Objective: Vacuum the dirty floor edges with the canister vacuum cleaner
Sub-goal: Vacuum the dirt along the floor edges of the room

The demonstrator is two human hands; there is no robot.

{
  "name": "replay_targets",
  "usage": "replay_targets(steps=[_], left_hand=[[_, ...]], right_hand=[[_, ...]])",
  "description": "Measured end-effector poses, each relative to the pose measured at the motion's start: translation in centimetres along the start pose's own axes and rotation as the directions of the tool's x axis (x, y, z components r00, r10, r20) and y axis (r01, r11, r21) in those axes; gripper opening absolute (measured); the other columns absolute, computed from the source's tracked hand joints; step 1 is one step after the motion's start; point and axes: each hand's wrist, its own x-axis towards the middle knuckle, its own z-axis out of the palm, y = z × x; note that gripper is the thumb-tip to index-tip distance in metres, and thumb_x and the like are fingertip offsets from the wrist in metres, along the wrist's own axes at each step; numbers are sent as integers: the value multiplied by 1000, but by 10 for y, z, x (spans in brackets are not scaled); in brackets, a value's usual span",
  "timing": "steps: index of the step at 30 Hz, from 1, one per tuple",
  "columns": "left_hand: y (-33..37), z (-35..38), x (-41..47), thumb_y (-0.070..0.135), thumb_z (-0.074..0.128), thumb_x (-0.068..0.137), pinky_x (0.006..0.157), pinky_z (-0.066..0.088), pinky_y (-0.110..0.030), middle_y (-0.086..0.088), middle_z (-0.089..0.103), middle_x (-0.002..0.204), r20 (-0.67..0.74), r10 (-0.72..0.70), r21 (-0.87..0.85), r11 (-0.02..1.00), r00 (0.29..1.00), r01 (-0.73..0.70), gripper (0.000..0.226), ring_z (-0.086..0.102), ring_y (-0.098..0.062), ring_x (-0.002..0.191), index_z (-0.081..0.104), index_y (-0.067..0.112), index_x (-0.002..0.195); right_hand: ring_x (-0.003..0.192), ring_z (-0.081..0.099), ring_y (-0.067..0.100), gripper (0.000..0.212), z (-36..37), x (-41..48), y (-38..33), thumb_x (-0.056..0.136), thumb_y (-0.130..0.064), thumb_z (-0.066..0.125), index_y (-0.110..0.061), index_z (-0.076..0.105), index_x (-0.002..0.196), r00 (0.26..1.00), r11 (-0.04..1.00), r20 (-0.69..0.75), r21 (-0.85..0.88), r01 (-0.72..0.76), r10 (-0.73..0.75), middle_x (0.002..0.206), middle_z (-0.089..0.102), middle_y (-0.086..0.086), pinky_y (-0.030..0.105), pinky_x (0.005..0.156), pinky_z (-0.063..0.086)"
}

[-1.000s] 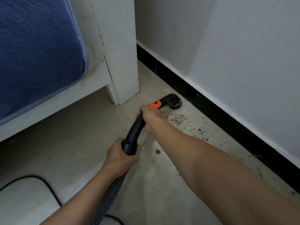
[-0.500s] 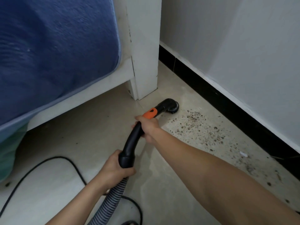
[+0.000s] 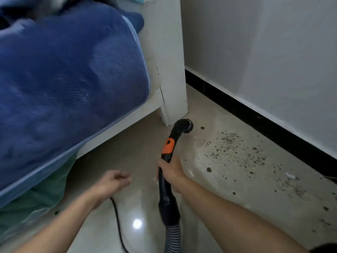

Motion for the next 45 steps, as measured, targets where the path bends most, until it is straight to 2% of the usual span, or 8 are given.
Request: replay_targets(steps=[6, 12, 16, 21, 28, 35, 40, 45], left_hand=[[67, 53, 82, 48, 54, 93, 82, 50, -35, -10, 67, 104, 92, 52, -254, 967, 994, -27, 38, 63, -25, 97, 59, 14, 109], [68, 131, 111, 10, 56, 92, 46, 51, -31, -15, 52, 68, 79, 49, -448, 894, 996, -8, 11, 54, -24, 47, 50, 1, 90], [54, 145, 101, 10, 53, 93, 43, 48, -30, -15, 49, 63, 95, 97, -518, 855, 991, -34, 12, 50, -23, 45, 49, 3, 85], [66, 166, 86, 12, 55, 94, 43, 47, -29, -15, 50, 64, 171, 206, -513, 853, 964, -92, 12, 50, -23, 46, 52, 1, 92], [56, 137, 80, 34, 54, 96, 70, 51, -35, -12, 67, 82, 209, 263, -323, 928, 942, -188, 30, 63, -25, 73, 65, 6, 101], [-12, 96, 69, 18, 46, 96, 77, 48, -32, -10, 75, 90, 356, 111, -165, 985, 928, -54, 29, 66, -24, 83, 65, 4, 112], [-10, 124, 15, 24, 69, 72, 62, 52, -30, -18, 67, 85, 666, 155, -369, 919, 730, 141, 44, 62, -24, 67, 60, 0, 108], [-17, 121, 4, 4, 70, 56, 45, 47, -29, -10, 54, 61, 465, 234, -219, 965, 854, -145, 48, 53, -22, 47, 54, -3, 100]], right_hand=[[47, 55, 17, 22, -4, -17, 54, 83, -12, 64, -21, 43, 81, 997, 968, 69, -246, 56, -40, 76, 54, 5, 27, 44, 45], [73, 64, 18, 31, -34, -50, 93, 65, -38, 71, -34, 46, 83, 998, 935, 63, -353, 16, 7, 83, 59, -5, 35, 69, 54], [99, 63, 15, 36, -51, -88, 135, 69, -43, 69, -33, 51, 99, 996, 818, 37, -573, -50, 86, 99, 61, -9, 28, 85, 49], [101, 63, 25, 35, -49, -100, 148, 77, -40, 64, -25, 52, 106, 987, 739, -154, -670, -67, -50, 97, 62, -2, 28, 70, 39], [74, 59, 18, 20, -11, -79, 129, 67, -37, 63, -31, 46, 75, 931, 958, -341, -285, 31, -132, 74, 56, -8, 32, 67, 49], [74, 63, 20, 22, -41, -40, 46, 75, -23, 69, -16, 57, 92, 878, 986, -457, 8, 167, -145, 83, 64, 4, 36, 65, 54], [72, 60, 26, 18, -68, -19, -5, 74, -8, 63, -7, 55, 91, 884, 921, -468, 338, 193, -13, 80, 61, 13, 39, 68, 54], [73, 62, 29, 19, -59, -20, 2, 67, -9, 63, -8, 54, 84, 929, 884, -366, 450, 124, 56, 78, 61, 13, 40, 69, 55]])
